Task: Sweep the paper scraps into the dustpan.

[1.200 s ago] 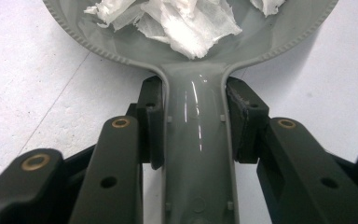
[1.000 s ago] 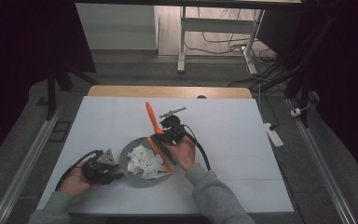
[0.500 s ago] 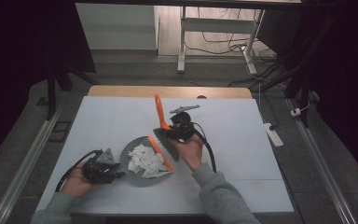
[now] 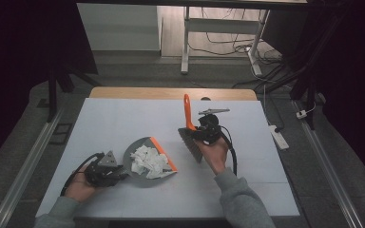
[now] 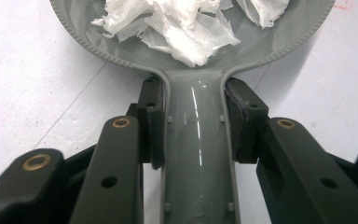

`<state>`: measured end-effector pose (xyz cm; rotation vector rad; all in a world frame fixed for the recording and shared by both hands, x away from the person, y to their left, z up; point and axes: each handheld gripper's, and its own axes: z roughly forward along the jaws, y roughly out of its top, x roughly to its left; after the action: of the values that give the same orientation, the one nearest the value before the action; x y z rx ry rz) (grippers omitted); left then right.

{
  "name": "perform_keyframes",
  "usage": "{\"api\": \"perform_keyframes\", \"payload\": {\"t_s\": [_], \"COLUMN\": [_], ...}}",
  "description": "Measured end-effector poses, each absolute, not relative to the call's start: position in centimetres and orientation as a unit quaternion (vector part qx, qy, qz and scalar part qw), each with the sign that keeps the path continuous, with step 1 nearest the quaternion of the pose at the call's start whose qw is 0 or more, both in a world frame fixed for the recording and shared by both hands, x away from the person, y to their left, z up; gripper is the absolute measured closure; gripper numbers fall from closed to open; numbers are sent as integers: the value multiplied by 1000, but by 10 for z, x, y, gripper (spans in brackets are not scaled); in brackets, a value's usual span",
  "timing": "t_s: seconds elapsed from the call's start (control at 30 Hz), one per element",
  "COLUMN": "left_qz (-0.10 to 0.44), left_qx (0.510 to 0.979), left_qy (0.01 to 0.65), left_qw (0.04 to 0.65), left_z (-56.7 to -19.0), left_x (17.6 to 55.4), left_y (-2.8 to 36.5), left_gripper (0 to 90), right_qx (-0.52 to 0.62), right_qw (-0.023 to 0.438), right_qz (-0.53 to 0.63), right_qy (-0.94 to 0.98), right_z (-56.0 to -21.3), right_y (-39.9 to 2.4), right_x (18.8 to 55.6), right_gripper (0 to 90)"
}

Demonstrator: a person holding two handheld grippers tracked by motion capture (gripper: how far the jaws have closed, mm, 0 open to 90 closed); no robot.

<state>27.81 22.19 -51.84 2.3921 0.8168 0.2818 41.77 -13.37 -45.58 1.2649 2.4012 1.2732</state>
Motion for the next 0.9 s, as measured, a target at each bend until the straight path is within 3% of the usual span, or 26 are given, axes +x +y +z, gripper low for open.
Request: {"api": "perform_keyframes", "payload": {"t_s": [0.37,0.9], "left_qz": [118,137], "left_qx": [880,827], "left_qy": [333,421], "left_qw": [318,346], "left_z": [-513,-510], "left_x": [276,266], "left_y": [231,258], "left_gripper": [628,627], "right_qx": [421,425], "right_qw": [74,82], "right_qz": [421,434], "right_qy": [800,790], "right_z": [-457,-452], "right_y": [-147,-184], "right_x": [414,394], "right_gripper": [704,704]}}
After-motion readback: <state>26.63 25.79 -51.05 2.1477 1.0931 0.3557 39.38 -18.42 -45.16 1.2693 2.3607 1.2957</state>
